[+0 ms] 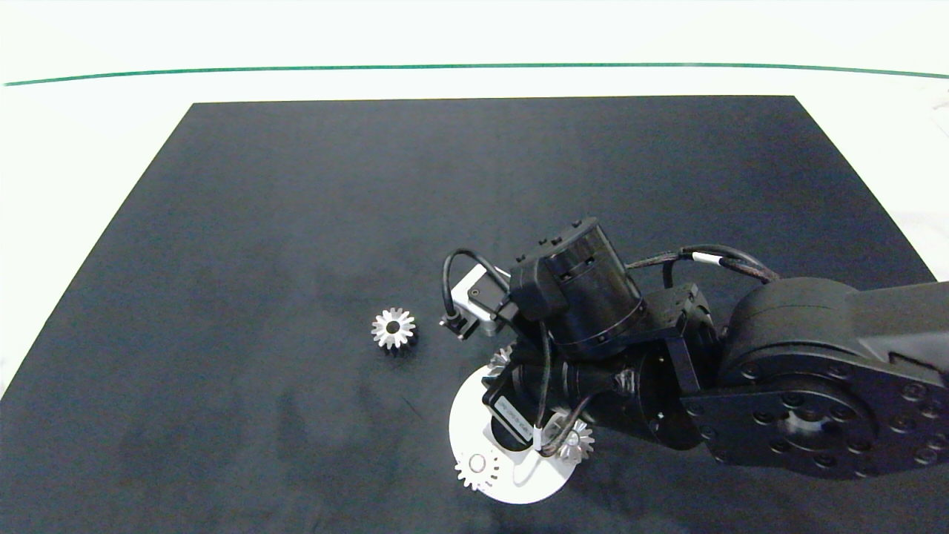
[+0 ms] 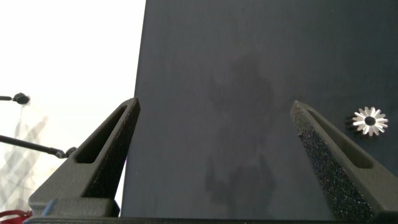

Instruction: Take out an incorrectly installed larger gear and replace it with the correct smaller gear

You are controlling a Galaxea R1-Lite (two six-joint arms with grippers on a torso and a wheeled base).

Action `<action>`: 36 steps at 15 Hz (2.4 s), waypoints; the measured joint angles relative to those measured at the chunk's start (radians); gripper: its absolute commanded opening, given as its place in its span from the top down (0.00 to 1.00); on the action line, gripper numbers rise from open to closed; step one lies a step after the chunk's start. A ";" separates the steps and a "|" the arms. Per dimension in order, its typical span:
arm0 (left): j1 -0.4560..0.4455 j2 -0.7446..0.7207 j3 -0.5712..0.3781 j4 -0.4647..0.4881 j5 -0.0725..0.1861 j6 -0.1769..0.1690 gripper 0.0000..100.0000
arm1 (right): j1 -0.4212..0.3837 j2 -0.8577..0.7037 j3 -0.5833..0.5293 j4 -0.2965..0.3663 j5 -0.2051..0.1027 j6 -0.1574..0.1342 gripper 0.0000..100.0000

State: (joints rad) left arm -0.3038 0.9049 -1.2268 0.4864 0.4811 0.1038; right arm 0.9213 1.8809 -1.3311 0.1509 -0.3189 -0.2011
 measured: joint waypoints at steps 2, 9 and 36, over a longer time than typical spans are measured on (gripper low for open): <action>-0.001 0.000 0.000 0.000 0.000 0.000 0.00 | -0.003 0.006 -0.005 0.000 0.000 0.001 0.69; -0.002 0.000 0.004 0.001 0.001 0.004 0.00 | -0.011 0.014 -0.012 -0.001 0.001 0.006 0.69; -0.025 -0.001 0.007 0.000 0.001 0.012 0.00 | -0.014 0.039 -0.041 -0.010 -0.003 0.020 0.00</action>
State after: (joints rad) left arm -0.3285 0.9038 -1.2196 0.4868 0.4819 0.1157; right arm 0.9072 1.9200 -1.3726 0.1409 -0.3223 -0.1813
